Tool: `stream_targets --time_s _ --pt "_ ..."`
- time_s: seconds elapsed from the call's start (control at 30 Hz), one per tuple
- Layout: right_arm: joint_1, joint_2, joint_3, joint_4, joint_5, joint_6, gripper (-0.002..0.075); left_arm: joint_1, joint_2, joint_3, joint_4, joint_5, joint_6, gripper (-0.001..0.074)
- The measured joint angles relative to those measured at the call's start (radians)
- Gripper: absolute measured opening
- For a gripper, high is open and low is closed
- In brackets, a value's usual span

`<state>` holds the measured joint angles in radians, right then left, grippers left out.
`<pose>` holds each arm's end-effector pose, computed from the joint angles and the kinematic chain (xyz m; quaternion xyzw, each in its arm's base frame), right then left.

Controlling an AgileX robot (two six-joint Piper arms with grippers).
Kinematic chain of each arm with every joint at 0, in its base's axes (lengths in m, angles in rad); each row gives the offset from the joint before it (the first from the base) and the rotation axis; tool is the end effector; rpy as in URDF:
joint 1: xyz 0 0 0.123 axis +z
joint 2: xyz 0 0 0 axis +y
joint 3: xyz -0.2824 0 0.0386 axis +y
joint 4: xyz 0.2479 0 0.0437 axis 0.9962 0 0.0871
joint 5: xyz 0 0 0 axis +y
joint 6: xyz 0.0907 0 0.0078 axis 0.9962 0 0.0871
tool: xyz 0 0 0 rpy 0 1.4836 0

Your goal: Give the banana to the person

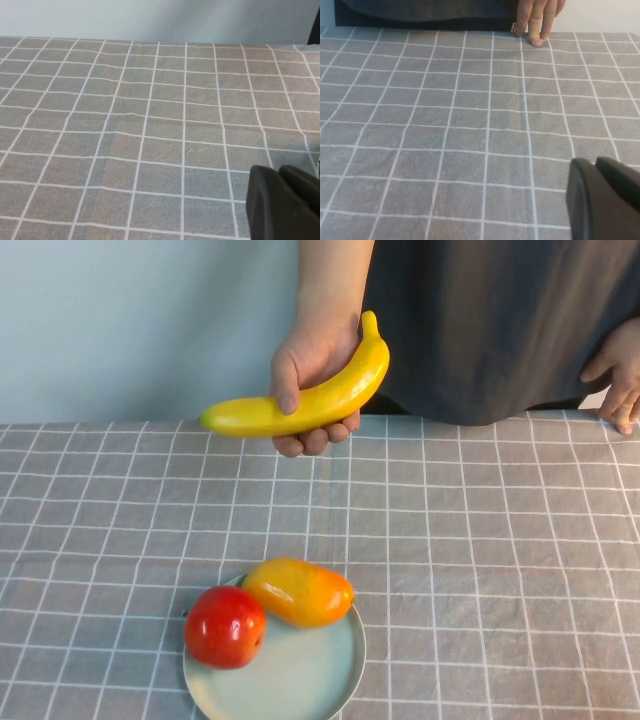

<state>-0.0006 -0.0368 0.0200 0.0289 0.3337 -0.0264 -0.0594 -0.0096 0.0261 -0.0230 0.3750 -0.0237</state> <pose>0.0521 0.0008 0.1782 -0.0024 0.7834 0.0038 0.6215 0.0525 -0.0039 0.1711 0.0083 0.8060 -0.0343 0.5908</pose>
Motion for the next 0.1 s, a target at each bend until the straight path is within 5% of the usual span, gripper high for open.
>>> stream_targets --time_s 0.1 --pt "0.000 0.000 0.000 0.000 0.000 0.000 -0.0007 0.000 0.000 0.000 0.000 0.000 0.000 0.0004"
